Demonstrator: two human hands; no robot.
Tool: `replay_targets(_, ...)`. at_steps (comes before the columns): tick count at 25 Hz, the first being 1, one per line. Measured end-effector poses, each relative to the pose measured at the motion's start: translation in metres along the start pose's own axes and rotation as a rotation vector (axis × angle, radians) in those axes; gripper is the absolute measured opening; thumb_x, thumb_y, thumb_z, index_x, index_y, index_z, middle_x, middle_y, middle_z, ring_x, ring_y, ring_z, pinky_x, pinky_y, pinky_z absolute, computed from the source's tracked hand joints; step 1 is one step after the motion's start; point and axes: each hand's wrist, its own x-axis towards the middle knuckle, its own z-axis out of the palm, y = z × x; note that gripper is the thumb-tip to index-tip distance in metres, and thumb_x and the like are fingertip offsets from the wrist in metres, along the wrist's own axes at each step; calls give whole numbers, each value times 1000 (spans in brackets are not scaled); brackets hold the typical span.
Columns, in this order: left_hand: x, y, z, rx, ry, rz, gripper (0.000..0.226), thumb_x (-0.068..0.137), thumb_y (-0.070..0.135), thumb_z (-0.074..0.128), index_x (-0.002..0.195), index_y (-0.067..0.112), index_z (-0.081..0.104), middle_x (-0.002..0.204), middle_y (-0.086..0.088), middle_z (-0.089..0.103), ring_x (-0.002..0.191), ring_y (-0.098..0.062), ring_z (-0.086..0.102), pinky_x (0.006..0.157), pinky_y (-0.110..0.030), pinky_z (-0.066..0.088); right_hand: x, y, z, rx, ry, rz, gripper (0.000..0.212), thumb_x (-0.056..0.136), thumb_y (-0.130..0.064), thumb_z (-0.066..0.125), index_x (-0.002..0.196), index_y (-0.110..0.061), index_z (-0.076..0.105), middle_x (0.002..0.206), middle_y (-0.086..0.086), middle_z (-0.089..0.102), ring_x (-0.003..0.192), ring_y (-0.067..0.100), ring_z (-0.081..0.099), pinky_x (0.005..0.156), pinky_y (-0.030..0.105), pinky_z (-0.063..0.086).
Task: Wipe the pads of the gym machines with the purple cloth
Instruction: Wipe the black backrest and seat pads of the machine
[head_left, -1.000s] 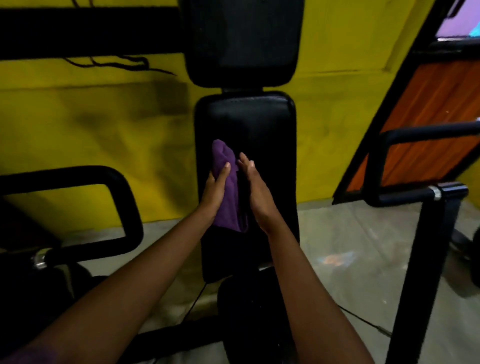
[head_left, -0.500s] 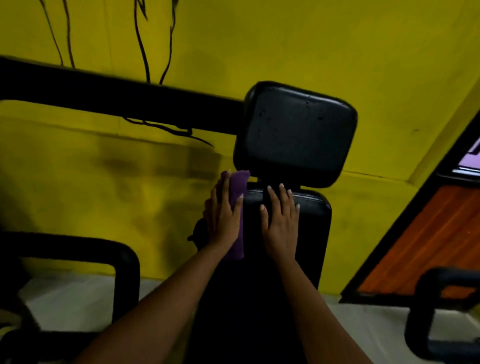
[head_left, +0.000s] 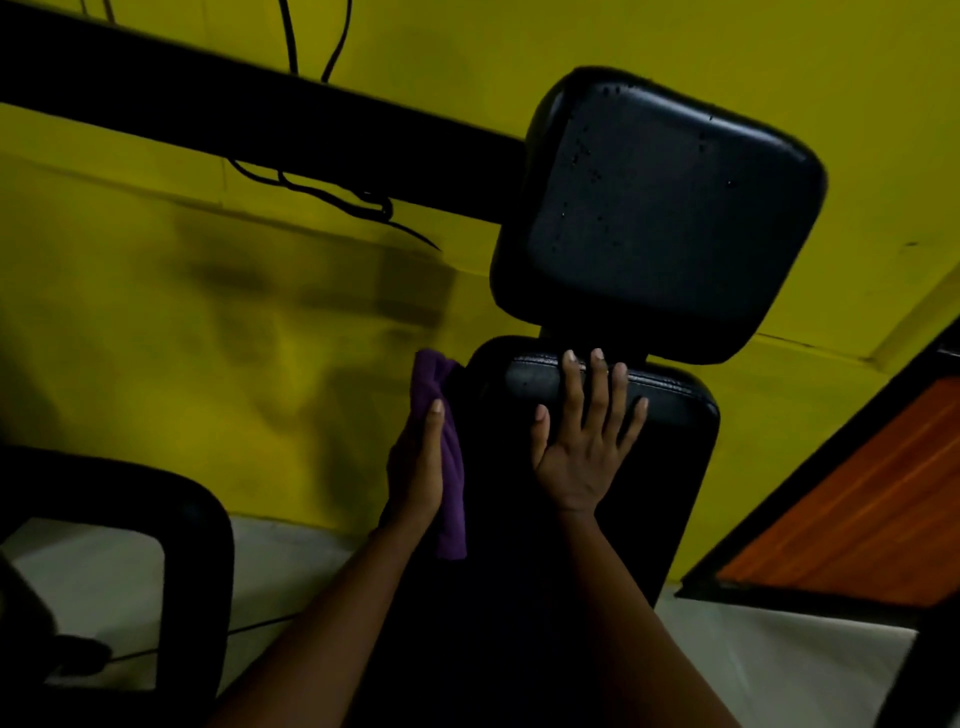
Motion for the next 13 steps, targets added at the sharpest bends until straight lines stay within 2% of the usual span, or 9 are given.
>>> replay_targets(2, -5, 3, -1, 20, -7, -19, 59, 84, 67, 38, 117, 24, 61, 116, -8, 64, 110, -29, 58, 98, -47, 45, 2, 0, -1, -7, 11, -9, 52, 97, -46, 16, 145, -28, 21, 148, 2, 26, 145, 12, -2, 115, 45, 7)
replay_targets(4, -6, 23, 4, 55, -3, 58, 70, 80, 72, 34, 127, 24, 56, 123, -7, 62, 113, -28, 57, 99, -47, 44, 4, 1, 0, -3, 10, -6, 52, 96, -46, 17, 144, -27, 22, 148, 2, 26, 145, 12, -2, 115, 45, 7)
replay_targets(6, -1, 44, 11, 56, -11, 145, 63, 87, 66, 36, 133, 25, 52, 128, -5, 59, 116, -26, 54, 100, -45, 43, 1, 1, 0, 5, 13, -2, 53, 96, -46, 18, 144, -26, 23, 148, 2, 26, 145, 12, -2, 115, 45, 7)
replay_targets(9, 5, 35, 11, -35, -1, 139, 57, 91, 58, 40, 133, 20, 52, 132, -6, 56, 121, -24, 51, 103, -39, 40, 1, 1, -1, 42, 1, -21, 53, 96, -47, 16, 144, -25, 24, 149, 3, 24, 145, 16, 6, 115, 45, 7)
replay_targets(11, 3, 5, 2, -86, -8, 98, 72, 81, 67, 41, 132, 17, 52, 125, -3, 58, 117, -20, 51, 102, -36, 40, 6, -1, -2, 40, -14, -17, 53, 97, -46, 16, 144, -23, 25, 149, 4, 26, 142, 22, 17, 115, 45, 7)
replay_targets(13, -6, -24, -5, -119, -9, 60, 92, 65, 76, 41, 133, 15, 51, 116, 6, 55, 110, -14, 50, 97, -32, 39, -7, -3, -2, 75, -23, 19, 54, 97, -45, 16, 147, -24, 17, 154, 4, 20, 144, 20, 11, 116, 44, 3)
